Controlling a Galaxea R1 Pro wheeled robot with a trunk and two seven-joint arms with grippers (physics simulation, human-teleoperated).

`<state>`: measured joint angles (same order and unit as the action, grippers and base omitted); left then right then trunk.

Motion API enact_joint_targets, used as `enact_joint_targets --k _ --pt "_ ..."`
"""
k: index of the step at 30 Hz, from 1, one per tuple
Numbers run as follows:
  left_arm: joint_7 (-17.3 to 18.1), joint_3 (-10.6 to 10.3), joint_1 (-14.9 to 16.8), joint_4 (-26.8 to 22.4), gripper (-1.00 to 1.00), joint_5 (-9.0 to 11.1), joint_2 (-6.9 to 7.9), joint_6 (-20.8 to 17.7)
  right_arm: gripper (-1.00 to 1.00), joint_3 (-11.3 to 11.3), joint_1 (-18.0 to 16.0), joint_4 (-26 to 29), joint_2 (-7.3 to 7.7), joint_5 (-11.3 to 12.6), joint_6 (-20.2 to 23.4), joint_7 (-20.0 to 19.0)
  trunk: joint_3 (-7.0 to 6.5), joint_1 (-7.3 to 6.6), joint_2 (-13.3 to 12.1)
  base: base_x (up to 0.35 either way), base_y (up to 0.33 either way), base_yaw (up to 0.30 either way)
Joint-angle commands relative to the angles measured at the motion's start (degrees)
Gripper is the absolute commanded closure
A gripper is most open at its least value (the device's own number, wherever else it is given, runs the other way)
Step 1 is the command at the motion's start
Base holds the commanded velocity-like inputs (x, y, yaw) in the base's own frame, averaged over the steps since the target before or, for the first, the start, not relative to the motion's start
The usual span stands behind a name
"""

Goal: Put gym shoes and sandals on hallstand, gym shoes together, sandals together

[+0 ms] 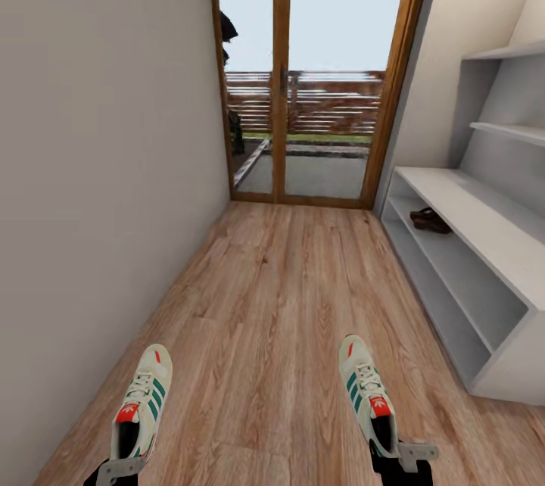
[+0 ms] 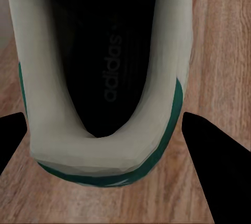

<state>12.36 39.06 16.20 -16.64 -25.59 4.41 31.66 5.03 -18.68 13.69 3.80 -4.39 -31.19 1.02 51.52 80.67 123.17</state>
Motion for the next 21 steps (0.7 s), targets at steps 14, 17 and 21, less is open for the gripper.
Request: enact_joint_targets --k 14,17,21 --pt "0.4 0.5 0.1 0.1 1.0 -0.2 -0.02 0.2 1.0 0.3 0.0 -0.1 -0.02 -0.4 -0.2 0.1 0.05 0.02 0.0 0.316 0.145 0.0" --pt "0.4 0.5 0.1 0.1 1.0 -0.2 -0.02 0.2 1.0 0.3 0.0 -0.1 -0.02 -0.5 -0.2 0.1 0.05 0.02 0.0 0.316 0.136 -0.009" --pt "0.4 0.5 0.1 0.1 1.0 -0.2 -0.02 0.2 1.0 0.3 0.0 -0.1 -0.02 -0.5 -0.2 0.1 0.03 0.02 0.0 0.316 0.136 -0.121"
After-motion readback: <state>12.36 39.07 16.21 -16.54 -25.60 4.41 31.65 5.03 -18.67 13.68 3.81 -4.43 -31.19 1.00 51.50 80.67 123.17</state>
